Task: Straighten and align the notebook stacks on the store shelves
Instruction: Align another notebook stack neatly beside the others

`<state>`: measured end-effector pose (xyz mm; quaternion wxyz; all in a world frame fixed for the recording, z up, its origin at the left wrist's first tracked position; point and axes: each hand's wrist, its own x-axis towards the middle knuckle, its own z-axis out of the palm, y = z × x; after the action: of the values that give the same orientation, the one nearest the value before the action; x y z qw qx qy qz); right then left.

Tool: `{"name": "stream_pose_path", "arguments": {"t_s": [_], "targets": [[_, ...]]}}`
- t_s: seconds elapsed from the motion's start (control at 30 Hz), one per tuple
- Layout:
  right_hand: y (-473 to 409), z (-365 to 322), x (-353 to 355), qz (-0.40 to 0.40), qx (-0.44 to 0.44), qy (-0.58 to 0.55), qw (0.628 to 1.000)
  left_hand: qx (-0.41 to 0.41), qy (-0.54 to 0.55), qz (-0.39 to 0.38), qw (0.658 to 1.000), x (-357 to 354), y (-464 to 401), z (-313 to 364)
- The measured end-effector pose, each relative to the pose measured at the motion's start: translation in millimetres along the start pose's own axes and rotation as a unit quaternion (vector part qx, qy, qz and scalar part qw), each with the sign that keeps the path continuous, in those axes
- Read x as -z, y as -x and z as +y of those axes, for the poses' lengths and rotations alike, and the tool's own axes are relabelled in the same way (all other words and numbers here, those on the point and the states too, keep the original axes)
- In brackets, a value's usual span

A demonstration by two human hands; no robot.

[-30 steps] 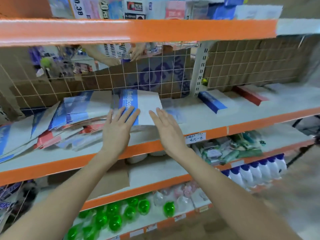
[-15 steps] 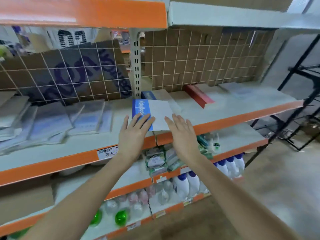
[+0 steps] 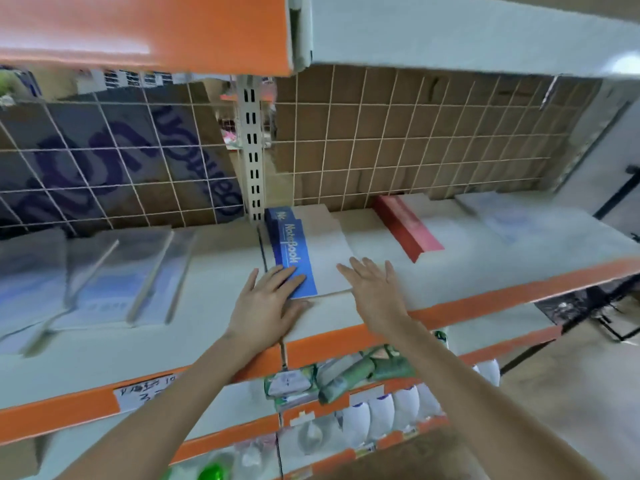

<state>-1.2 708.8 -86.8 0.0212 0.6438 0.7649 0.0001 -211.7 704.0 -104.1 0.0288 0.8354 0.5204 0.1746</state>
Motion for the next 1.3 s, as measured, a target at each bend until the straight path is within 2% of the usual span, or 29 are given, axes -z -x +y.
{"name": "stream_pose_path", "arguments": {"t_s": [0.1, 0.3, 0.43, 0.63, 0.83, 1.13, 1.3], "targets": [[-23, 14, 4, -0.032, 0.008, -0.094, 0.995, 0.010, 0.013, 0.031, 0.999, -1, -8, -3], [-45, 29, 2, -0.055, 0.028, -0.220, 0.974, 0.057, 0.054, 0.029, 0.996, -3, -16, -2], [-46, 39, -4, -0.023, 0.026, -0.291, 0.956, 0.115, 0.082, 0.062, 0.988, -7, -16, -4], [-47, 43, -13, 0.004, 0.030, -0.324, 0.946, 0.120, 0.102, 0.056, 0.986, -12, -17, -8], [-55, 48, -16, 0.018, 0.041, -0.321, 0.946, 0.125, 0.067, 0.024, 0.990, -12, -17, -12], [-61, 48, -31, 0.123, 0.029, -0.357, 0.926, 0.123, 0.056, 0.119, 0.984, -13, -15, -13], [-62, 48, -35, 0.160, 0.021, -0.375, 0.913, 0.117, 0.050, 0.141, 0.982, -16, -15, -14]]}}
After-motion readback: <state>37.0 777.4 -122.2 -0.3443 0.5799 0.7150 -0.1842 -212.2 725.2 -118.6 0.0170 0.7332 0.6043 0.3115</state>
